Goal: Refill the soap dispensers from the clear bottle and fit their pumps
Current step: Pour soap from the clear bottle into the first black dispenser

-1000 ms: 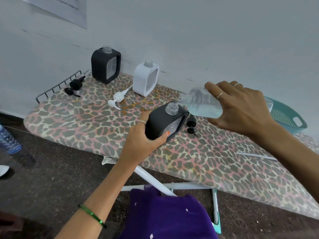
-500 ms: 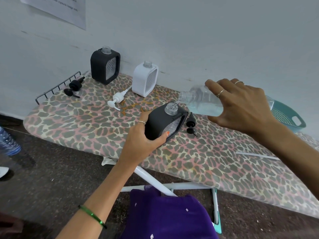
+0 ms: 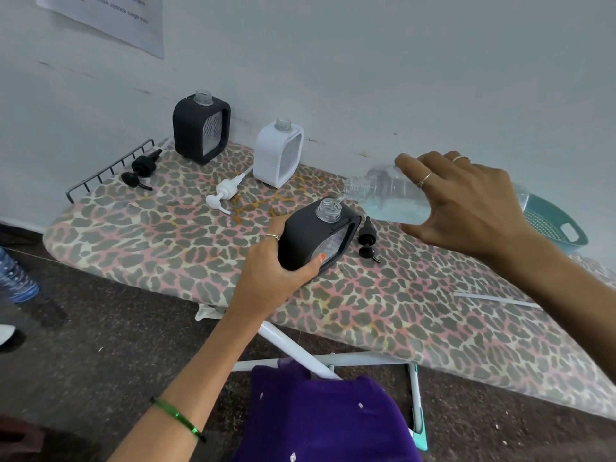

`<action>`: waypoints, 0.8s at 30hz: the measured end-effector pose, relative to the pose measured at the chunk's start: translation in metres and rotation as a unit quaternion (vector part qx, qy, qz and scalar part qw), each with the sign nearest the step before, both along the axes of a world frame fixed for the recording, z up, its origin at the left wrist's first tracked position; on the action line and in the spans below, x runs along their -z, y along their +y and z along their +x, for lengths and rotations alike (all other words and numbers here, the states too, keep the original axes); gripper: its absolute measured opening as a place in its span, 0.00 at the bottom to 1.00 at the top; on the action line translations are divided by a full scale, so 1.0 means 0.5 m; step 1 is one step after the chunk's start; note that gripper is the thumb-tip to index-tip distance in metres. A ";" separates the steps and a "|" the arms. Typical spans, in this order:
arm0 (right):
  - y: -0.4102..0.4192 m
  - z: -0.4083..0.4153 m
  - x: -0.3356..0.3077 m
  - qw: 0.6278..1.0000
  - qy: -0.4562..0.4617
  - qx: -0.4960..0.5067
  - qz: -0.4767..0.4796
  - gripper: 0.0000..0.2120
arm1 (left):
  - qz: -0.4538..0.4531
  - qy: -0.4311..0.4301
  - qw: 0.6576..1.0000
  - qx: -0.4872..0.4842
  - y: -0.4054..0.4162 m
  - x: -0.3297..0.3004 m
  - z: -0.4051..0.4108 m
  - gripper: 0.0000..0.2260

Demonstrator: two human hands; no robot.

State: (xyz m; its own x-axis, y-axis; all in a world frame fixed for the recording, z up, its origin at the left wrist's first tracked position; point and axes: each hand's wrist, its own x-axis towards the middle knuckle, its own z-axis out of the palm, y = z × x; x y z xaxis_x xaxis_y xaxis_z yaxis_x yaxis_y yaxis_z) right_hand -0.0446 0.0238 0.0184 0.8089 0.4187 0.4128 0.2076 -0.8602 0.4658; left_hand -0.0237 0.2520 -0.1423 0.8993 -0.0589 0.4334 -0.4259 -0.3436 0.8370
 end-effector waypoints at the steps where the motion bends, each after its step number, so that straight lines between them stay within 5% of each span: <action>1: 0.000 0.000 0.000 1.000 0.000 0.000 0.001 0.36 | -0.001 0.003 1.000 0.000 0.000 0.002 0.001 0.29; 24: 0.006 0.002 -0.001 1.000 0.001 -0.007 0.002 0.35 | -0.007 0.002 1.000 0.010 0.001 0.002 0.003 0.29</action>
State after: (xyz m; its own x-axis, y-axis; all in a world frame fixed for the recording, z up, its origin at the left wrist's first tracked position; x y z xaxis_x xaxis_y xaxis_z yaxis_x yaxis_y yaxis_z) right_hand -0.0437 0.0269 0.0191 0.8039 0.4277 0.4133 0.2201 -0.8595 0.4612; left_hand -0.0223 0.2527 -0.1433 0.8997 -0.0699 0.4309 -0.4291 -0.3233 0.8434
